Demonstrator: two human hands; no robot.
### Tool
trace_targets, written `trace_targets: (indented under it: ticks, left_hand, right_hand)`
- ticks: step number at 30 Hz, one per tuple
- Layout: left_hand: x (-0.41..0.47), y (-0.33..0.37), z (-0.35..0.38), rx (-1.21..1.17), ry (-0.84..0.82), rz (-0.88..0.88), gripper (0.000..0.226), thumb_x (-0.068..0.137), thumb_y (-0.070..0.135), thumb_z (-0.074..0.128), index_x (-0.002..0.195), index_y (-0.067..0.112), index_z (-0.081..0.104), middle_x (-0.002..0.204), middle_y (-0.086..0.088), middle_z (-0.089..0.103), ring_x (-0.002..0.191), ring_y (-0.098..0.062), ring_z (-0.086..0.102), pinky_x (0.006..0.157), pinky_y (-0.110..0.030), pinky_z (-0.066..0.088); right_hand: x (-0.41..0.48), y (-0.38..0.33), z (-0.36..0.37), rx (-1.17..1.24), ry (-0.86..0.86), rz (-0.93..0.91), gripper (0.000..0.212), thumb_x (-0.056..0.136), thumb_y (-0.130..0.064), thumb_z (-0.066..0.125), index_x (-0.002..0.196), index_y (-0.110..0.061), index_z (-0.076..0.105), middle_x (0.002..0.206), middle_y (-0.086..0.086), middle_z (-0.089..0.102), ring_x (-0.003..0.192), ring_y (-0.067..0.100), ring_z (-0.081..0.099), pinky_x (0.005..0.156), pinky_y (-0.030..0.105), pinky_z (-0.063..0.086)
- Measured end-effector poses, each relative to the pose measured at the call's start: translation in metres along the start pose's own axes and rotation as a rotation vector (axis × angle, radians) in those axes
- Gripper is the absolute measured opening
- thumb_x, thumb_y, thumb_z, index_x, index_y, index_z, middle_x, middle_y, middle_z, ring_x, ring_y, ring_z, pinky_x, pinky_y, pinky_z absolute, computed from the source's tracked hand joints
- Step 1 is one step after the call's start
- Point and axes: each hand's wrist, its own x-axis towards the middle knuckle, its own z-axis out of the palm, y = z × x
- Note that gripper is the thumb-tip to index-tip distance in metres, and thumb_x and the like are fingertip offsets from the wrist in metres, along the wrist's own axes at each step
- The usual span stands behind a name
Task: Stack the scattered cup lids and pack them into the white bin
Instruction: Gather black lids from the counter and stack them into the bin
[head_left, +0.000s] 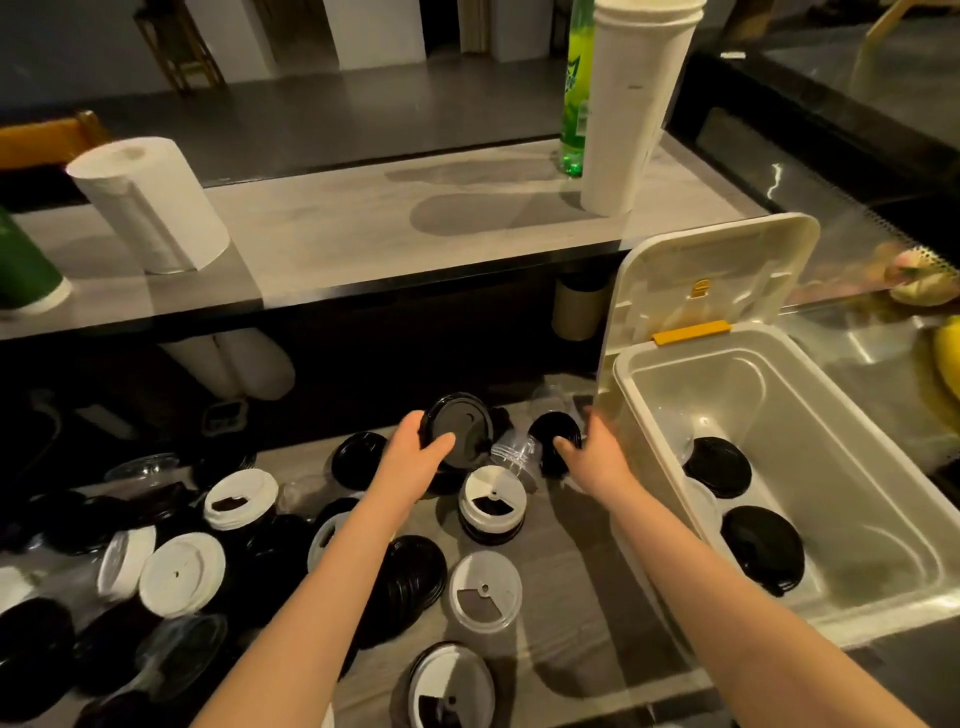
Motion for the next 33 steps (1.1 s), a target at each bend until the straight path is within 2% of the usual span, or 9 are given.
trace_targets:
  ticks: [4,7,9,16,21,24,27,30,33]
  left_hand:
    - [0.002,0.005,-0.009,-0.023,0.067,-0.006,0.025,0.093,0.016,0.056,0.116,0.020,0.045,0.105,0.006,0.058,0.105,-0.017,0.056,0.086,-0.030,0.045]
    - [0.001,0.004,-0.010,-0.020,0.101,-0.015,0.038,0.092,0.017,0.057,0.127,0.018,0.041,0.122,-0.003,0.055,0.116,-0.020,0.052,0.095,-0.034,0.045]
    - [0.000,0.003,-0.008,-0.023,0.119,-0.027,0.044,0.092,0.019,0.057,0.132,0.020,0.039,0.134,-0.006,0.048,0.128,-0.022,0.043,0.102,-0.035,0.040]
    - [-0.008,0.011,0.007,-0.129,0.170,-0.004,0.052,0.091,0.018,0.060,0.139,0.024,0.039,0.135,-0.003,0.051,0.128,-0.021,0.045,0.104,-0.043,0.043]
    - [-0.018,0.036,0.036,-0.212,0.134,0.089,0.045,0.092,0.009,0.057,0.134,0.018,0.043,0.112,0.006,0.060,0.098,-0.003,0.058,0.087,-0.025,0.048]
    - [-0.022,0.054,0.056,-0.227,0.105,0.132,0.042,0.092,0.008,0.057,0.131,0.019,0.045,0.107,0.011,0.060,0.099,-0.001,0.059,0.086,-0.022,0.048]
    - [-0.027,0.066,0.080,-0.221,0.072,0.155,0.039,0.092,0.012,0.057,0.127,0.022,0.045,0.111,0.008,0.060,0.101,-0.004,0.059,0.083,-0.020,0.049]
    - [-0.034,0.075,0.105,-0.178,0.026,0.174,0.031,0.092,0.013,0.057,0.118,0.025,0.045,0.114,0.002,0.061,0.102,-0.009,0.061,0.080,-0.020,0.050]
    - [-0.038,0.081,0.127,-0.191,-0.012,0.172,0.029,0.092,0.010,0.057,0.114,0.025,0.046,0.112,0.001,0.062,0.103,-0.011,0.061,0.081,-0.020,0.049]
  right_hand:
    - [0.019,0.003,0.011,-0.112,0.015,0.035,0.056,0.088,-0.028,0.063,0.135,-0.011,0.039,0.131,0.014,0.054,0.119,0.033,0.051,0.095,0.038,0.045]
    - [0.021,0.006,0.013,-0.257,0.052,-0.007,0.041,0.087,-0.023,0.063,0.125,-0.015,0.050,0.116,0.009,0.063,0.104,0.031,0.059,0.075,0.028,0.044]
    - [0.019,0.007,0.012,-0.242,0.051,-0.003,0.038,0.088,-0.020,0.061,0.124,-0.014,0.052,0.113,0.010,0.064,0.101,0.031,0.060,0.072,0.028,0.043]
    - [-0.013,-0.016,-0.019,0.209,0.071,-0.140,0.018,0.090,-0.004,0.055,0.106,-0.012,0.055,0.095,0.001,0.060,0.094,0.019,0.057,0.078,0.028,0.042]
    - [-0.040,-0.034,-0.058,0.595,-0.049,-0.230,0.027,0.092,0.003,0.047,0.102,-0.022,0.052,0.096,-0.004,0.062,0.091,0.011,0.062,0.071,0.021,0.051]
    - [-0.050,-0.033,-0.093,0.706,-0.060,-0.258,0.026,0.094,0.000,0.047,0.103,-0.024,0.053,0.101,-0.003,0.063,0.093,0.010,0.063,0.070,0.023,0.054]
    - [-0.047,-0.016,-0.132,0.625,0.027,-0.287,0.025,0.092,0.000,0.052,0.108,-0.019,0.054,0.100,-0.002,0.063,0.093,0.013,0.062,0.079,0.027,0.055]
    - [-0.041,0.009,-0.171,0.469,0.109,-0.280,0.032,0.088,0.003,0.056,0.115,-0.014,0.052,0.098,-0.001,0.062,0.092,0.017,0.062,0.074,0.025,0.054]
    - [-0.028,0.035,-0.203,0.131,0.101,-0.183,0.039,0.086,-0.001,0.061,0.120,-0.017,0.053,0.106,0.005,0.058,0.096,0.022,0.058,0.075,0.032,0.049]
